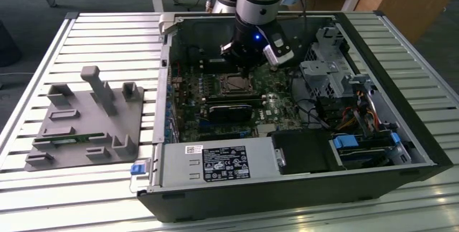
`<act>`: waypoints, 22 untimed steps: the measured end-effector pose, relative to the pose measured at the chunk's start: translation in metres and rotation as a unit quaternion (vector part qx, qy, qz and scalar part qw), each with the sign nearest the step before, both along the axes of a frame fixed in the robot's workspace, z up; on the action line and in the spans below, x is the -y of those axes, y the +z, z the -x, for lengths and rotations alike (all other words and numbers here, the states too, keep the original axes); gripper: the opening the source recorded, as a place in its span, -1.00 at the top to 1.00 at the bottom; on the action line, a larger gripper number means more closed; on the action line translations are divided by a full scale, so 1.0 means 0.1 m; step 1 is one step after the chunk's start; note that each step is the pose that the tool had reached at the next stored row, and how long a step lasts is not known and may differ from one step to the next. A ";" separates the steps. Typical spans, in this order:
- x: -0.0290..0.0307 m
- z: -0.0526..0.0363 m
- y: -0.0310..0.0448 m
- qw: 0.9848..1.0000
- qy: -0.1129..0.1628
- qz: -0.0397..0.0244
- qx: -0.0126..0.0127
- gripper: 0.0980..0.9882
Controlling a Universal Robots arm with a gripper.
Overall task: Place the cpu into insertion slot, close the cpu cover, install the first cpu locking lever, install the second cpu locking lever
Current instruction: 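Install the second cpu locking lever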
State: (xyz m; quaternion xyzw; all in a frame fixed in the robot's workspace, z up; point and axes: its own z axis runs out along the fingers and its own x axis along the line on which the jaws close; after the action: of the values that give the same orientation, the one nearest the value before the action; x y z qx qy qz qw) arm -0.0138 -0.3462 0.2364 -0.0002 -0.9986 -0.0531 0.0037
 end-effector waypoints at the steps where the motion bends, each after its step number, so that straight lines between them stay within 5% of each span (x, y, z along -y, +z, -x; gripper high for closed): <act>1: 0.016 0.000 -0.009 1.000 0.000 0.000 -0.001 0.98; 6: 0.088 0.000 -0.027 1.000 0.000 0.000 -0.003 0.98; 22: 0.313 0.008 -0.038 1.000 0.000 0.000 -0.003 0.98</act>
State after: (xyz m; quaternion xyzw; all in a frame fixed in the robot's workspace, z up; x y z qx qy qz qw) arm -0.0145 -0.3775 0.2326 -0.0003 -0.9986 -0.0532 0.0067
